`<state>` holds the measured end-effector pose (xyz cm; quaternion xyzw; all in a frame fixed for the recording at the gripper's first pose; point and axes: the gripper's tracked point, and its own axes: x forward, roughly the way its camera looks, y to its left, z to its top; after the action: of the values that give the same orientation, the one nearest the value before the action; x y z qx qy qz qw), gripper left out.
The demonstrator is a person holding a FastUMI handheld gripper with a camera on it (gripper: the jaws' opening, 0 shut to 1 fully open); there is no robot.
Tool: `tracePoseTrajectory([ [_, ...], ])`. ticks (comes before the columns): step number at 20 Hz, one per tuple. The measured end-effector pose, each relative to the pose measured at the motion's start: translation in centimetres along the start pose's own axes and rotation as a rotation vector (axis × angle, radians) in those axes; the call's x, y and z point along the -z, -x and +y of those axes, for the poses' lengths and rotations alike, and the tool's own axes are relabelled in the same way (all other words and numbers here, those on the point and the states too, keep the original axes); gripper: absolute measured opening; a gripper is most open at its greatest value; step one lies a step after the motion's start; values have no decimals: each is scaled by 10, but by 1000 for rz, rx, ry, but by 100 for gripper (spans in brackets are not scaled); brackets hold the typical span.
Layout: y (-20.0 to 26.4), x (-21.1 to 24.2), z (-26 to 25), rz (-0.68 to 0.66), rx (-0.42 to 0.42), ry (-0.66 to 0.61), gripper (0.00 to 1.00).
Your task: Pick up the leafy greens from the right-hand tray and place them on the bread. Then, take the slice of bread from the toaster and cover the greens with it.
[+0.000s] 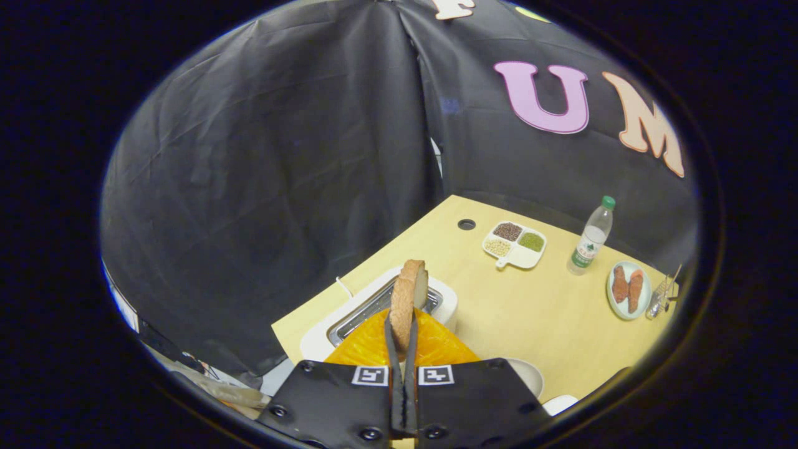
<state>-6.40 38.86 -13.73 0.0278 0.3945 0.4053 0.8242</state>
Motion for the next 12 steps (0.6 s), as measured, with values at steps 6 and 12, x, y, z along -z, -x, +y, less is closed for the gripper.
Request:
tracePoseTrajectory([
  [6, 26, -7, -8, -81, -11, 9, 4],
  [12, 43, 16, -34, -65, 26, -30, 4],
])
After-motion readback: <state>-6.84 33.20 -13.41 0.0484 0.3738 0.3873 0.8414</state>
